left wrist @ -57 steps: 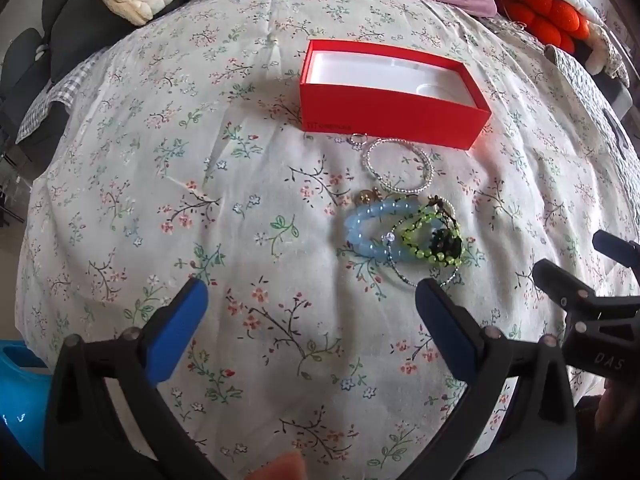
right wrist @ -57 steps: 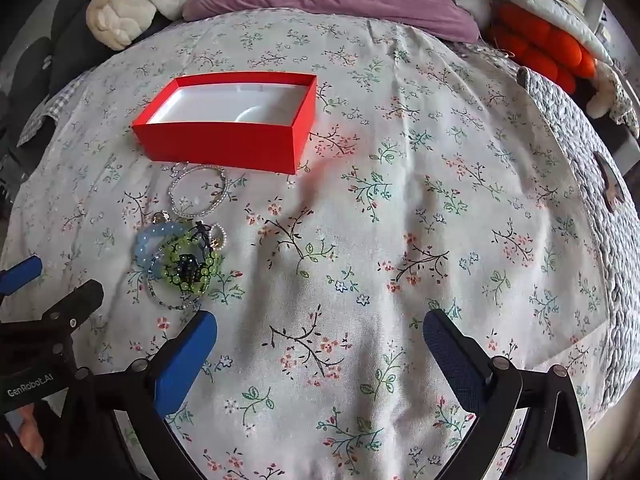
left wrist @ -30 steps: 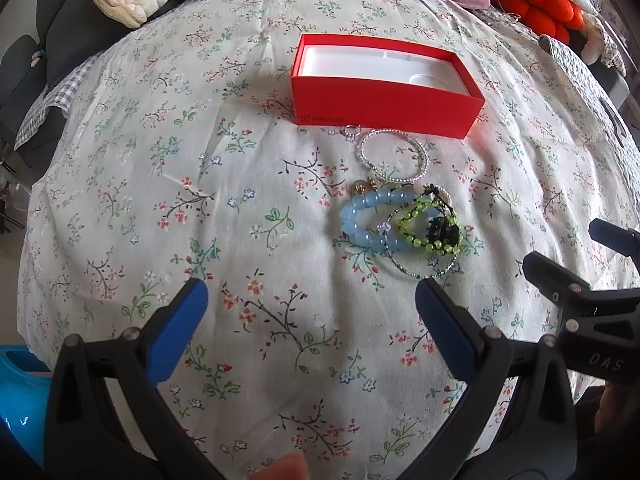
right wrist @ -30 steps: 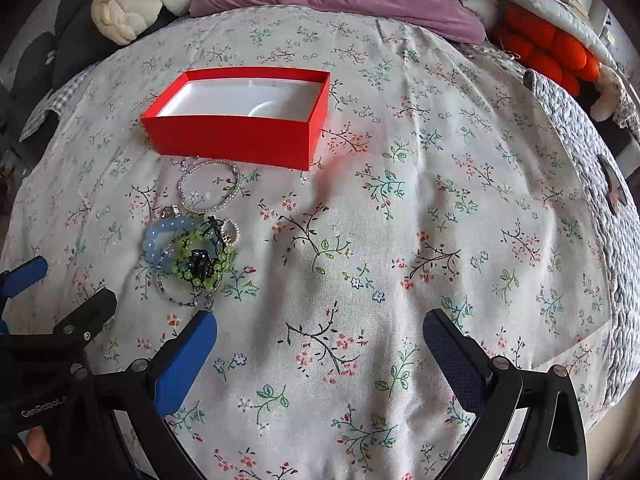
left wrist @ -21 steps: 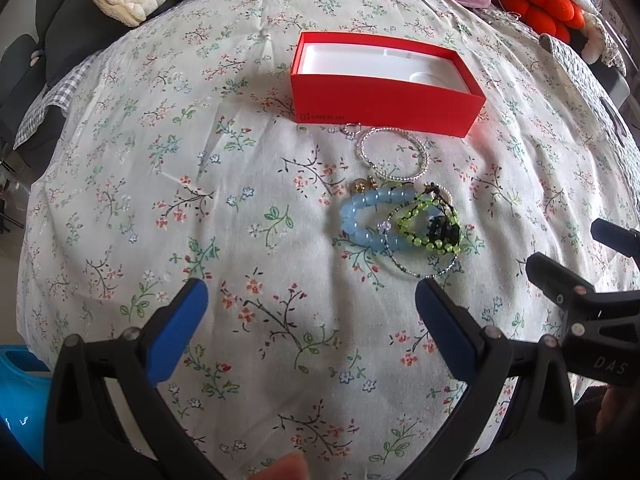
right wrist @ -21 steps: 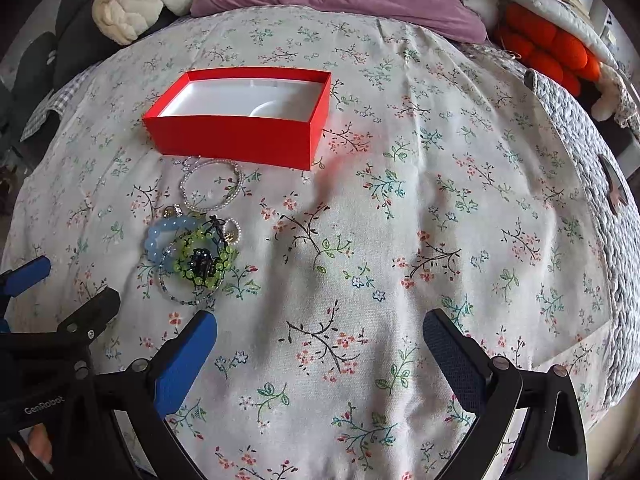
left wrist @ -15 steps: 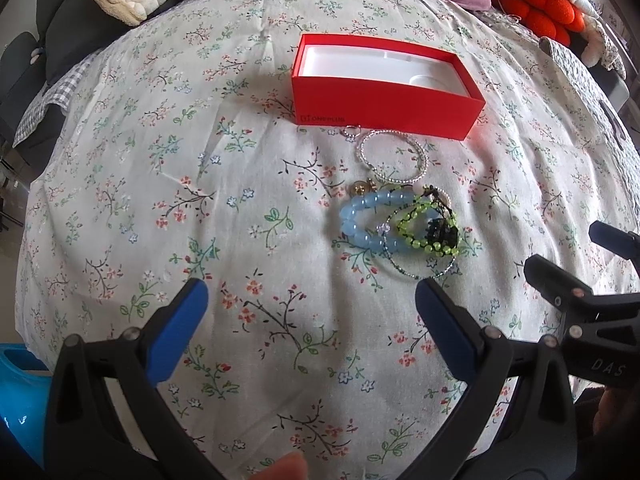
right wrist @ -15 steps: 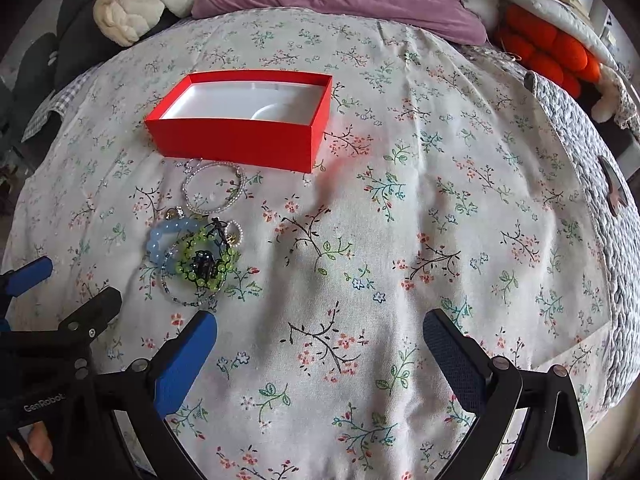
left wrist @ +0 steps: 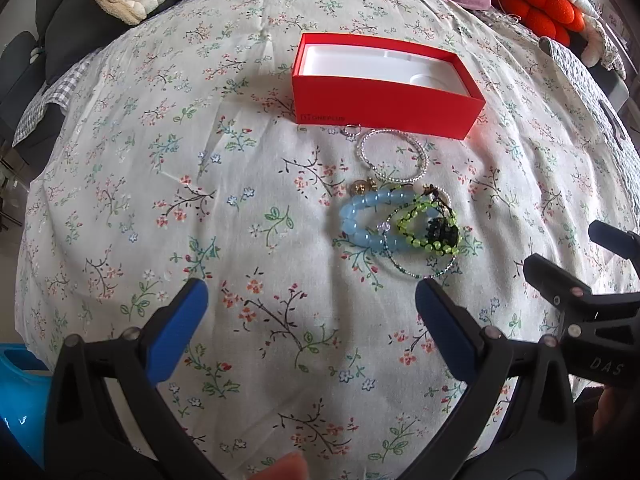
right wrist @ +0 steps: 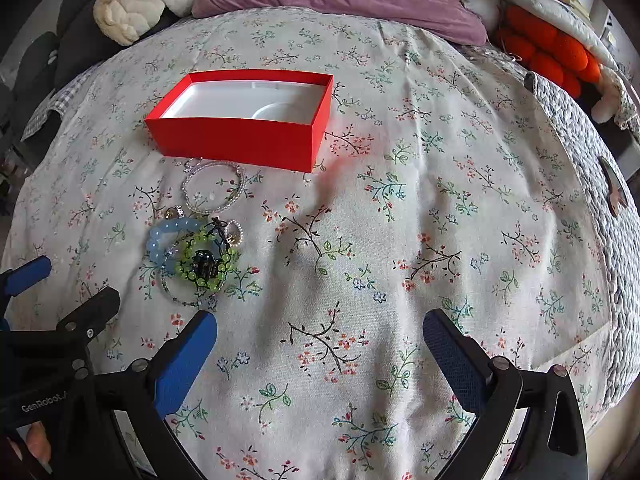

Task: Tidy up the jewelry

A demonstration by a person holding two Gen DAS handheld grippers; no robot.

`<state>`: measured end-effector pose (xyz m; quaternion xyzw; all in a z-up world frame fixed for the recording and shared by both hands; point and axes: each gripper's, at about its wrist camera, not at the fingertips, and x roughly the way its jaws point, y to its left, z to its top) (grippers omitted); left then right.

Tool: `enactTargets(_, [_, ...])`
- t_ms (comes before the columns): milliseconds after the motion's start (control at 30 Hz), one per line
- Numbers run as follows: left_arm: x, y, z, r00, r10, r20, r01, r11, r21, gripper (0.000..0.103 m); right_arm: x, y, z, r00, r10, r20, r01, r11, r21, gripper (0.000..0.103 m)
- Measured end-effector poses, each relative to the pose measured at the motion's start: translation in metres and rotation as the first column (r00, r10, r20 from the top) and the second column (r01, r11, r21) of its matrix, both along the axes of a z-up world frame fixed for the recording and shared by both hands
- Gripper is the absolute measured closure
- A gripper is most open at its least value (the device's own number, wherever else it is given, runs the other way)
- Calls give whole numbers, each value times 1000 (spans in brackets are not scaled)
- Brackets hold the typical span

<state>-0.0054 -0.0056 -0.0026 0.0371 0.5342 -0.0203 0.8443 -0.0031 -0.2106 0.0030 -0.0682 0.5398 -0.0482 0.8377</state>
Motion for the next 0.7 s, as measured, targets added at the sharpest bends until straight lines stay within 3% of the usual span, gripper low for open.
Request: enactTargets(700, [0,0,1,1000,2,2,-2,1000,0,0,-1,1,1,1000,10,5,-10,1000,-6,0])
